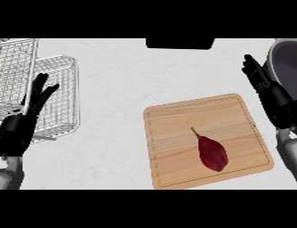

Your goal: Pick the pear from the cutting board and place it in the pot

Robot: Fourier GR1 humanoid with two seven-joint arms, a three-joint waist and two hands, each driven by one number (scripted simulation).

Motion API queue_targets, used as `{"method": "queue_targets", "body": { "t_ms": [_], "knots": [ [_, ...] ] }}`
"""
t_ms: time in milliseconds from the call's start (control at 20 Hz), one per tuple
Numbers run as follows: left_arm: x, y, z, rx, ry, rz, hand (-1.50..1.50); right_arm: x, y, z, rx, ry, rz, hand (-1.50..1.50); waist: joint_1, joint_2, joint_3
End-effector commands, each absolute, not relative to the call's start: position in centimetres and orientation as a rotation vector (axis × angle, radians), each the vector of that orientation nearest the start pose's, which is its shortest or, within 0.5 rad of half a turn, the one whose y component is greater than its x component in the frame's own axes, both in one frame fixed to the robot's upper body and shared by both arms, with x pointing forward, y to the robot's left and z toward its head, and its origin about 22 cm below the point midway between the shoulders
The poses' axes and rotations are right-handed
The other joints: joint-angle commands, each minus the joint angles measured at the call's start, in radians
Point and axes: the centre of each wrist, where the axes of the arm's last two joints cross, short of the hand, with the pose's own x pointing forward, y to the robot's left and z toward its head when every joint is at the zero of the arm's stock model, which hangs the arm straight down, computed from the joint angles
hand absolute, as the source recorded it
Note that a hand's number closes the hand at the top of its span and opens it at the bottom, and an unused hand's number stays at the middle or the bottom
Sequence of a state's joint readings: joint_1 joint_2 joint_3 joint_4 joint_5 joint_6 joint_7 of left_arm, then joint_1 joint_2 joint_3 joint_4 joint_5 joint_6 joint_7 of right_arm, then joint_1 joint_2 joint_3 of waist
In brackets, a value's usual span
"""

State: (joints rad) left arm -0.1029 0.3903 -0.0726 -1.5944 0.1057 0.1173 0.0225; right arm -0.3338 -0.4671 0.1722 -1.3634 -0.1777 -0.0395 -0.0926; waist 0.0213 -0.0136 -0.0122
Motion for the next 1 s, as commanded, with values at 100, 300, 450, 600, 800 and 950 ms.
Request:
{"method": "queue_targets", "body": {
  "t_ms": [100,300,450,600,800,950],
  "knots": [
    [26.2,26.9,6.3,0.286,-1.703,-0.113,0.00,34.0,-25.1,6.1,0.253,-1.753,0.403,1.50,0.018,0.031,0.014],
    [24.8,25.9,4.4,0.392,-1.721,-0.158,0.00,35.0,-25.2,12.0,0.111,-1.913,0.944,1.50,0.056,0.020,-0.005],
    [25.2,24.8,4.9,0.257,-1.735,-0.059,0.00,34.3,-25.2,3.7,0.362,-1.785,0.537,-1.50,0.040,0.056,0.017],
    [24.7,24.0,3.8,0.259,-1.731,-0.069,0.00,34.0,-25.5,2.9,0.508,-1.856,0.499,-1.50,0.019,0.051,0.019],
    [25.0,24.3,4.1,0.254,-1.718,-0.072,0.00,35.9,-27.3,5.3,0.578,-1.924,0.552,-1.50,0.022,0.050,0.017],
    [24.5,23.9,3.7,0.245,-1.687,-0.055,0.00,36.2,-28.7,6.7,0.628,-1.877,0.694,-1.50,0.013,0.038,0.013]
  ]
}}
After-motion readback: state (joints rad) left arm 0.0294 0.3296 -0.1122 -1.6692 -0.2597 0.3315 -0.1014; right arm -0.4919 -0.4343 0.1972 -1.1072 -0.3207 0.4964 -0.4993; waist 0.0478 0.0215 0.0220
